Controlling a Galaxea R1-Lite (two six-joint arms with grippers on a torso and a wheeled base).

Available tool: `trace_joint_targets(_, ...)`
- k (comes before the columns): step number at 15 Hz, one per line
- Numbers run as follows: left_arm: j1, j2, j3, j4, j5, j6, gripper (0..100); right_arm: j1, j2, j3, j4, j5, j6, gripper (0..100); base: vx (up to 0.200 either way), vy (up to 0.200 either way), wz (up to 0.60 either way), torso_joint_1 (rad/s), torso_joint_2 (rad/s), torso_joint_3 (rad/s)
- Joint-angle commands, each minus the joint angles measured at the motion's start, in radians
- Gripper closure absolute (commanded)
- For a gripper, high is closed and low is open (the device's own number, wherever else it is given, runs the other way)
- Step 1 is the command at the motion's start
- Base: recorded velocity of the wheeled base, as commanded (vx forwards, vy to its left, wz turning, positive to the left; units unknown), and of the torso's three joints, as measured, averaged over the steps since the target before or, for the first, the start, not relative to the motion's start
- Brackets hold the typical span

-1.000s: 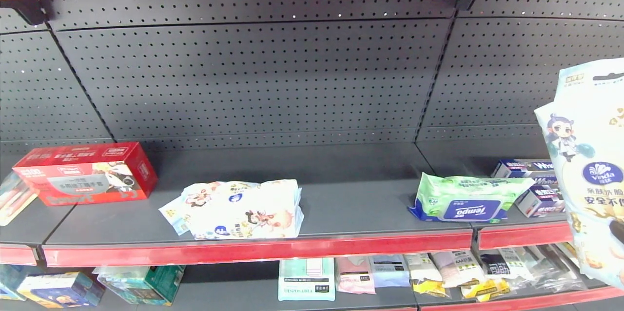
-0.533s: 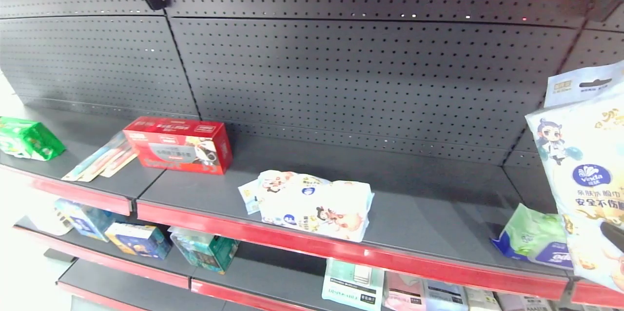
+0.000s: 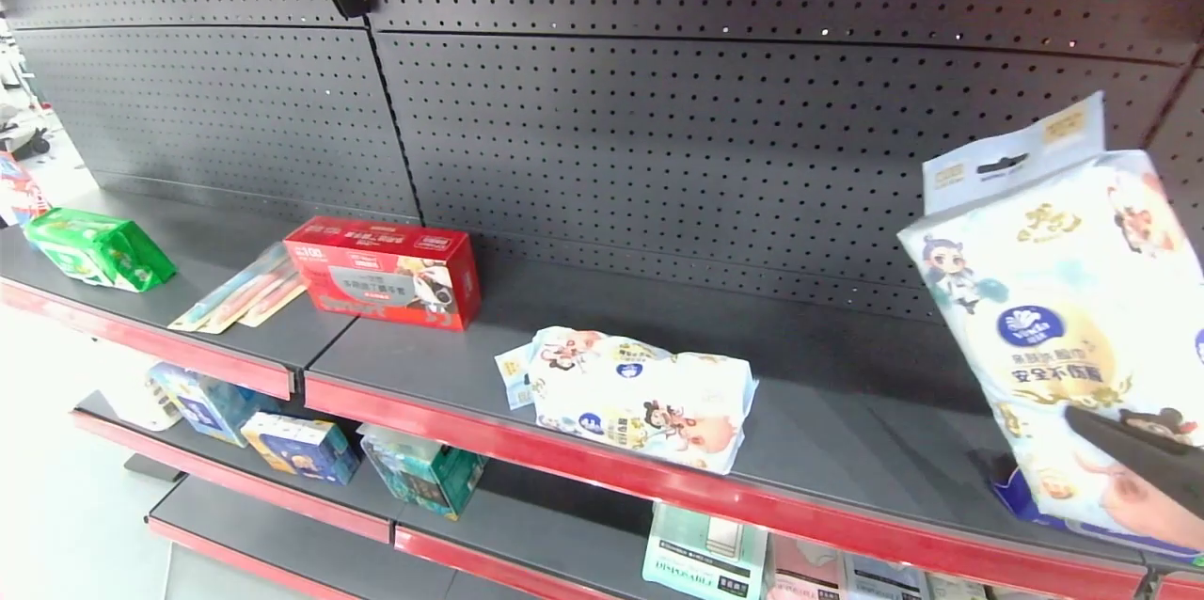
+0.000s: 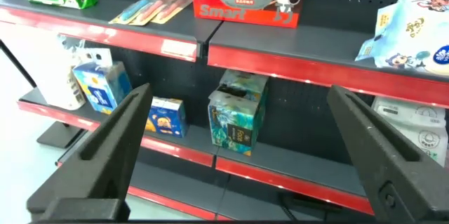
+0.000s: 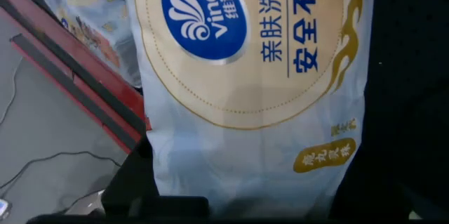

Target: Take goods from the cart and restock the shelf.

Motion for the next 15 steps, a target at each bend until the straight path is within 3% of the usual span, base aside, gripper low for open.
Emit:
trace_joint_targets(1, -0.001, 0.002, 0.000, 0.000, 0.001, -0.001, 0, 0.058, 0.221, -0.041, -0.048, 0.084, -0.061, 100, 0.000, 0.000, 0.00, 0.000, 0.00, 0.000)
trace_joint_targets(4, -0.001, 0.002, 0.000, -0.002, 0.001, 0.001, 0, 0.105, 0.401, -0.061, -0.129, 0.127, -0.162, 100, 0.000, 0.000, 0.00, 0.000, 0.00, 0.000)
trace_joint_targets(10, -0.001, 0.002, 0.000, -0.002, 0.001, -0.001, 0, 0.102, 0.631, -0.221, -0.137, 0.157, -0.242, 100, 0.000, 0.000, 0.00, 0.000, 0.00, 0.000)
trace_joint_targets(15, -0.001, 0.002, 0.000, -0.002, 0.001, 0.001, 0, 0.033, 0.806, -0.313, -0.200, 0.210, -0.342, 100, 0.000, 0.000, 0.00, 0.000, 0.00, 0.000)
